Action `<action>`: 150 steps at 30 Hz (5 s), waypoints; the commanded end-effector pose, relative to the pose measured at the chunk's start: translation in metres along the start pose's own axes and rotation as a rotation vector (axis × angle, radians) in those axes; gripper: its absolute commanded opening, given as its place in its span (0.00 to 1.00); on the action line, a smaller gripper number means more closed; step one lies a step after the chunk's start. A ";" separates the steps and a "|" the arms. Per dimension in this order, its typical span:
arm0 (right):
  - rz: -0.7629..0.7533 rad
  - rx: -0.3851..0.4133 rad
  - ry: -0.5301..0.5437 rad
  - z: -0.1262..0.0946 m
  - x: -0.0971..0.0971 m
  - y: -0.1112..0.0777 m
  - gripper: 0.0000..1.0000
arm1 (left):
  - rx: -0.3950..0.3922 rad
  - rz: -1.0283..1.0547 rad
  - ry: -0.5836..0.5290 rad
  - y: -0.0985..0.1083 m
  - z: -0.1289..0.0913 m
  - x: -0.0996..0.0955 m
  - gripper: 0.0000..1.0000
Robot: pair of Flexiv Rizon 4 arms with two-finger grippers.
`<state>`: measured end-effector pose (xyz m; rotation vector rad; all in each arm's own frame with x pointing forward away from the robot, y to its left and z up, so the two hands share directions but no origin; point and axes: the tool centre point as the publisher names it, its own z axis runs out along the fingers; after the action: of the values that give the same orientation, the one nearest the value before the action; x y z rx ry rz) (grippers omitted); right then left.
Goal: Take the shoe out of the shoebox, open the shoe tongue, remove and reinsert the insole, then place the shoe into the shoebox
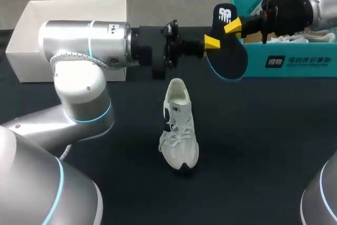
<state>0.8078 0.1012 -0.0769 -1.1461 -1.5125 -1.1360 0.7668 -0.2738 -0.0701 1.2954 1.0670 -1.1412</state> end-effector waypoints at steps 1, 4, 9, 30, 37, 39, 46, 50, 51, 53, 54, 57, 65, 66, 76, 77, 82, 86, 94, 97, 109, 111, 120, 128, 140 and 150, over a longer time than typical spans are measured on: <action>-0.009 -0.015 0.003 -0.001 0.002 -0.005 0.00 | -0.001 -0.002 0.012 0.001 0.002 0.000 0.00; -0.037 -0.046 -0.001 -0.007 0.005 -0.005 0.67 | -0.002 -0.003 0.017 0.001 0.000 -0.001 0.00; -0.047 -0.062 0.002 -0.015 0.008 -0.010 1.00 | -0.007 -0.005 0.015 0.000 -0.002 -0.002 0.00; -0.023 -0.175 0.042 -0.052 0.009 -0.077 1.00 | -0.047 0.002 0.027 0.001 -0.004 -0.004 0.00; -0.025 -0.226 0.020 -0.063 0.006 -0.088 1.00 | -0.054 -0.002 0.024 0.000 -0.004 -0.005 0.00; -0.025 -0.226 0.020 -0.063 0.006 -0.088 1.00 | -0.053 -0.005 0.024 0.000 -0.004 -0.005 0.00; -0.025 -0.226 0.020 -0.063 0.006 -0.088 1.00 | 0.060 -0.151 0.145 0.007 -0.003 -0.004 0.00; -0.025 -0.226 0.020 -0.063 0.006 -0.088 1.00 | 0.108 -0.353 0.149 0.014 -0.009 -0.014 0.00; -0.025 -0.226 0.020 -0.063 0.006 -0.088 1.00 | 0.101 -0.408 0.162 0.017 -0.007 -0.014 0.00; -0.025 -0.226 0.020 -0.063 0.006 -0.088 1.00 | 0.134 -0.537 0.117 0.025 -0.007 -0.015 0.00; -0.025 -0.226 0.020 -0.063 0.006 -0.088 1.00 | 0.160 -0.598 0.099 0.028 -0.007 -0.017 0.00; -0.025 -0.226 0.020 -0.063 0.006 -0.088 1.00 | 0.325 -0.820 0.078 0.064 0.000 -0.002 0.00; -0.025 -0.226 0.020 -0.063 0.006 -0.088 1.00 | 0.325 -0.820 0.078 0.064 0.000 -0.002 0.00; -0.025 -0.226 0.020 -0.063 0.006 -0.088 1.00 | 0.325 -0.820 0.078 0.064 0.000 -0.002 0.00; -0.025 -0.226 0.020 -0.063 0.006 -0.088 1.00 | 0.269 -0.901 0.083 0.058 -0.002 -0.007 0.00; -0.025 -0.226 0.020 -0.063 0.006 -0.088 1.00 | 0.254 -0.947 0.102 0.056 -0.002 -0.007 0.00; -0.025 -0.226 0.020 -0.063 0.006 -0.088 1.00 | 0.107 -1.129 0.164 0.049 0.000 -0.005 0.00; -0.025 -0.226 0.020 -0.063 0.006 -0.088 1.00 | 0.038 -1.229 0.133 0.041 -0.001 -0.007 0.00; -0.025 -0.226 0.020 -0.063 0.006 -0.088 1.00 | 0.007 -1.406 0.101 0.045 0.000 -0.004 0.00; -0.025 -0.226 0.020 -0.063 0.006 -0.088 1.00 | 0.007 -1.406 0.101 0.045 0.000 -0.004 0.00; -0.025 -0.226 0.020 -0.063 0.006 -0.088 1.00 | -0.102 -1.575 0.155 0.045 0.001 0.000 0.00; -0.025 -0.226 0.020 -0.063 0.006 -0.088 1.00 | -0.104 -1.709 0.136 0.044 -0.001 0.000 0.00; -0.025 -0.226 0.020 -0.063 0.006 -0.088 1.00 | -0.110 -1.950 0.101 0.044 -0.005 0.002 0.00; -0.025 -0.226 0.020 -0.063 0.006 -0.088 1.00 | -0.110 -1.950 0.101 0.044 -0.005 0.002 0.00; -0.025 -0.226 0.020 -0.063 0.006 -0.088 1.00 | -0.046 -2.724 0.078 0.057 -0.013 -0.001 0.00; -0.025 -0.226 0.020 -0.063 0.006 -0.088 1.00 | 0.086 -3.000 0.141 0.063 -0.017 -0.002 0.00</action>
<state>0.7301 0.0272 -0.0721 -1.2609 -1.4125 -1.3578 0.8246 -0.2594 -0.0577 -1.0272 2.6665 -2.4537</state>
